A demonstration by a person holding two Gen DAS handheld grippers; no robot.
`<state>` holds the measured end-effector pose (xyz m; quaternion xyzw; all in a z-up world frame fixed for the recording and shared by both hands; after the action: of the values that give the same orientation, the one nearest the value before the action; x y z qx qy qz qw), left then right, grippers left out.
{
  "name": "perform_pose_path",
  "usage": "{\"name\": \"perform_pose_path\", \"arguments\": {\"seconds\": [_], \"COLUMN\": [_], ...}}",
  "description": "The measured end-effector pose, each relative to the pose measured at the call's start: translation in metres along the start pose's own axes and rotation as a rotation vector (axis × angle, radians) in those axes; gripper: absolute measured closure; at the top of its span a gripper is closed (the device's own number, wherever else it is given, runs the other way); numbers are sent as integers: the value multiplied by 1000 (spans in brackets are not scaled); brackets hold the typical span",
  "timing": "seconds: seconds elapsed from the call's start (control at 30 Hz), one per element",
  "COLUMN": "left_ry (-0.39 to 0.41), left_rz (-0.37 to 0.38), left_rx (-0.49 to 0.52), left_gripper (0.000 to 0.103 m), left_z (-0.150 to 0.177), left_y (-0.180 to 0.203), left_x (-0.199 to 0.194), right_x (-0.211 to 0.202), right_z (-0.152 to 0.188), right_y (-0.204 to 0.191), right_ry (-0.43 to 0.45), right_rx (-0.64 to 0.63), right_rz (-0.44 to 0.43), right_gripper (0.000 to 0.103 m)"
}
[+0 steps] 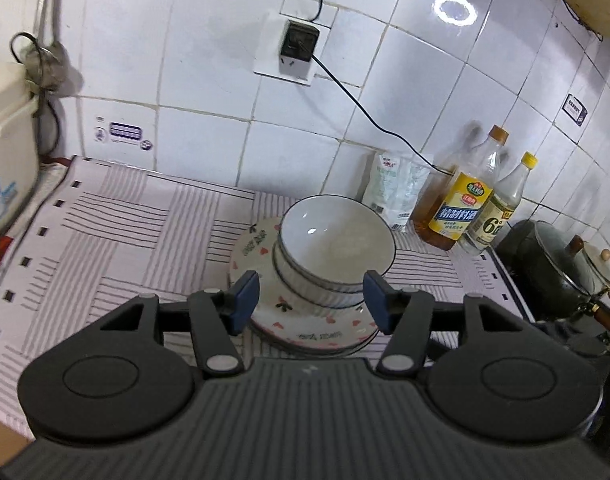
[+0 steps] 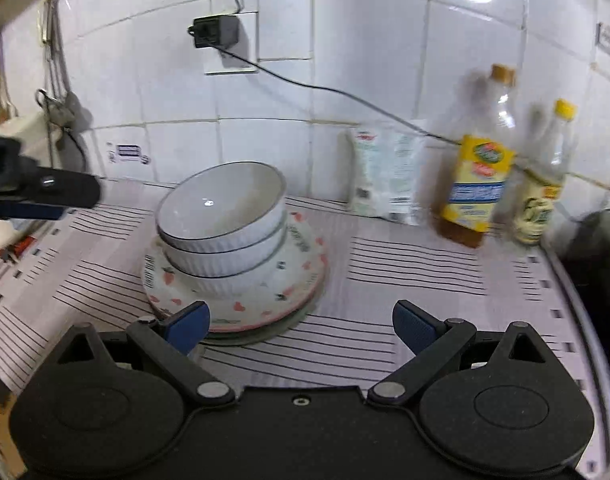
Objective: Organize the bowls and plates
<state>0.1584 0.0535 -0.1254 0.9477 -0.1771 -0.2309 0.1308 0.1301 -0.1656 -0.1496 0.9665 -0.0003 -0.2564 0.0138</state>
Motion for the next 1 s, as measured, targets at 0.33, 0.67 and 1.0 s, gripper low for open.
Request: {"name": "perform_pose_path", "arguments": {"seconds": [0.33, 0.67, 1.0], "left_ry": [18, 1, 34], "left_rz": [-53, -160, -221], "left_rx": [9, 80, 96], "left_gripper": [24, 3, 3], "left_z": [-2, -2, -3], "left_y": [-1, 10, 6], "left_x": [-50, -81, -103], "right_x": [-51, -97, -125], "right_z": [-18, -35, -40], "right_y": [6, -3, -3], "right_ry": [-32, -78, -90], "right_rx": [44, 57, 75], "right_rz": [87, 129, 174], "right_gripper": [2, 2, 2]}}
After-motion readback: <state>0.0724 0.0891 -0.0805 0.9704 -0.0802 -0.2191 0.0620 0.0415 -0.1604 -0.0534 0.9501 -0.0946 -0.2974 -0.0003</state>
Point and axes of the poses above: each gripper's, at about its wrist camera, not at the fingertips, and x roughly the way its jaws point, y to its right, z to its underside, the point moved 2 cm from there along x, roughly the way its jaws point, and after that the axes turned 8 degrees about y, right-handed, at the moved point
